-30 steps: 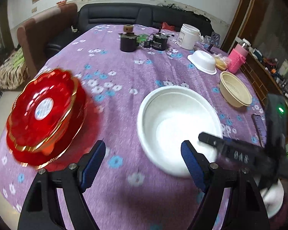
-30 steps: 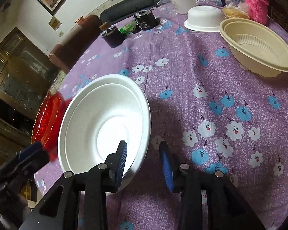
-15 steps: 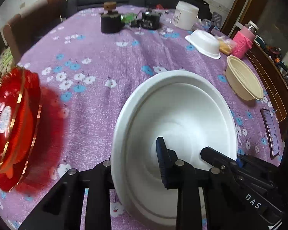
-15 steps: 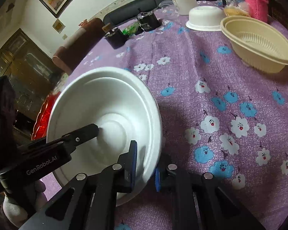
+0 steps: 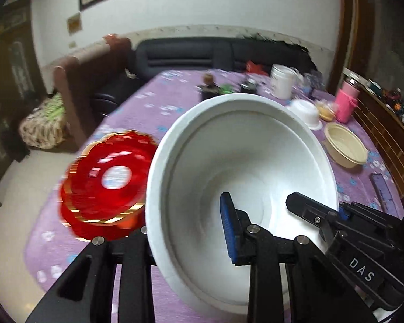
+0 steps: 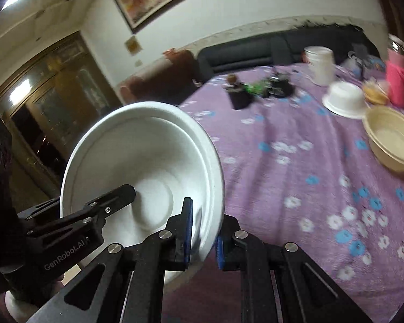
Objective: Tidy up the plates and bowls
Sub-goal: 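Carry the white bowl with the right gripper onto the red plate stack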
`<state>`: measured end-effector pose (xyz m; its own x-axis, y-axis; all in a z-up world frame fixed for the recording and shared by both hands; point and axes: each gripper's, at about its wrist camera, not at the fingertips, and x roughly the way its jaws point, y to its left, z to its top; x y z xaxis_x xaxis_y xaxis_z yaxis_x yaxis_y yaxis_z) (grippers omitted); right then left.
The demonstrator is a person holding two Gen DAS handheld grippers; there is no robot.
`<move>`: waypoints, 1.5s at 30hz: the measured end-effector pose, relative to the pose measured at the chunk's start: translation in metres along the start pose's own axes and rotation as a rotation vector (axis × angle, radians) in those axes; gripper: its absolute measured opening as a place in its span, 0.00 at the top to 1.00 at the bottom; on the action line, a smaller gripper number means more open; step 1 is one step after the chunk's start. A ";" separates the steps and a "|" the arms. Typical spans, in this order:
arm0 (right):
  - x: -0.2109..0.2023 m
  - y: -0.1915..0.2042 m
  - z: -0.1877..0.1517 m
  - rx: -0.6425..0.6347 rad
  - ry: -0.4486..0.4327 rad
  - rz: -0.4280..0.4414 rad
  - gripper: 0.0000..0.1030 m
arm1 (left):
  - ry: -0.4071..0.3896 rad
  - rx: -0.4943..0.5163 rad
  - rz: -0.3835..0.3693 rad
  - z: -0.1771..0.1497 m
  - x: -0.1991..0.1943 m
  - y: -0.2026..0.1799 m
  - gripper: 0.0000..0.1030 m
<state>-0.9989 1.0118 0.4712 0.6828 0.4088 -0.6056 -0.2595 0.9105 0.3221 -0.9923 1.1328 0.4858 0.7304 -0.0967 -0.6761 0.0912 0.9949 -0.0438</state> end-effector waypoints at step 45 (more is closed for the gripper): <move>0.184 0.111 0.055 -0.191 0.177 -0.049 0.82 | 0.064 -0.121 0.183 0.029 0.068 0.160 0.46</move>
<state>-0.8640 1.1843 0.4357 0.5721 0.3530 -0.7403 -0.3642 0.9181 0.1563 -0.9083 1.2841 0.4538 0.6826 0.0837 -0.7260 -0.1231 0.9924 -0.0013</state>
